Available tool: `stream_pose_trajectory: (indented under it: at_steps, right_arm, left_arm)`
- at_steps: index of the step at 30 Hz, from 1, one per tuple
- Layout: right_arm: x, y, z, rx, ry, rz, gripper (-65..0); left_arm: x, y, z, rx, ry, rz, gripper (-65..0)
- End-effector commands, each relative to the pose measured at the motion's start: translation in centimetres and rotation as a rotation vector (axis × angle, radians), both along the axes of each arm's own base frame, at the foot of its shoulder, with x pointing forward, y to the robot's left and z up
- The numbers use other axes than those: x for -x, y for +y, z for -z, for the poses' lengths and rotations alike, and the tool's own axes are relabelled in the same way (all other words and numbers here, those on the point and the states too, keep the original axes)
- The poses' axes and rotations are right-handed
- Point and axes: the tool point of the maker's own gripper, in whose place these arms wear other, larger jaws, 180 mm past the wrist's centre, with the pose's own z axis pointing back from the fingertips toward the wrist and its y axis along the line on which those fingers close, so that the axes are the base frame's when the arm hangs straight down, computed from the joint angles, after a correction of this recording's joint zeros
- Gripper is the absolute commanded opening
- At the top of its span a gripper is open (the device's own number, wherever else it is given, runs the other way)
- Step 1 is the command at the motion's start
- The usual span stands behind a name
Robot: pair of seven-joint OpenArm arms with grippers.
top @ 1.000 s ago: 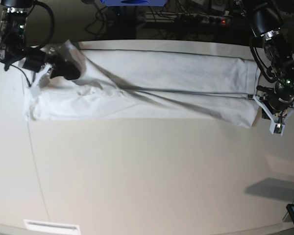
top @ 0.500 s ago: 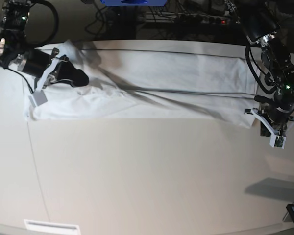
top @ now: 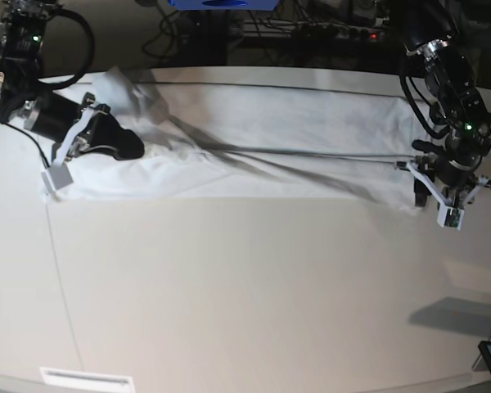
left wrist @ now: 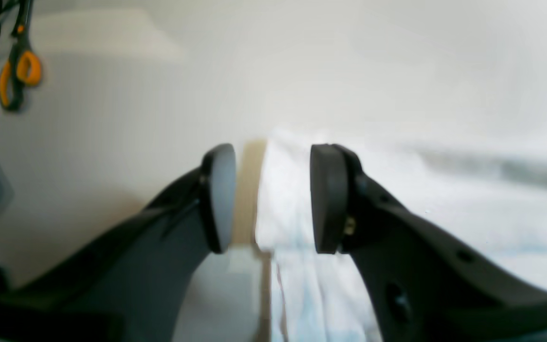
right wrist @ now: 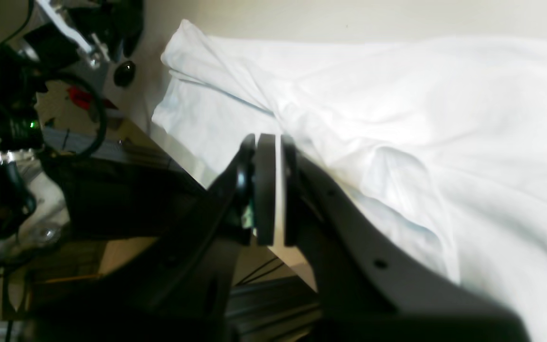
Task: Fold the T-shirt properly
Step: 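Press and tuck the flap end with the right gripper along the strip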
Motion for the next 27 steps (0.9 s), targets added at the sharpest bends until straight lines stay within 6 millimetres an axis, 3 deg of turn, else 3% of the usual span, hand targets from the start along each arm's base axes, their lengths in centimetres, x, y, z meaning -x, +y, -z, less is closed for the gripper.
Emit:
stream_pose_trajectory:
  at_steps: [1, 10, 18, 27]
  right_arm:
    - [-0.4, 0.1, -1.2, -0.017, -0.045, -0.004, -63.4]
    - [-0.1, 0.2, -0.4, -0.03, -0.016, -0.002, -63.4]
    - [0.0, -0.8, 2.6, -0.063, 0.093, 0.044, -63.4]
    - [-2.0, -1.9, 5.2, -0.108, 0.174, 0.096, -63.4]
  left_arm:
    - [-0.5, 0.5, -1.4, -0.017, -0.045, -0.002, -39.6]
    - [0.2, 0.9, 1.2, 0.017, 0.022, -0.019, -39.6]
    - [0.2, 1.3, 0.8, 0.01, 0.014, -0.025, -39.6]
    - [0.2, 1.4, 0.8, 0.007, 0.014, -0.026, -39.6]
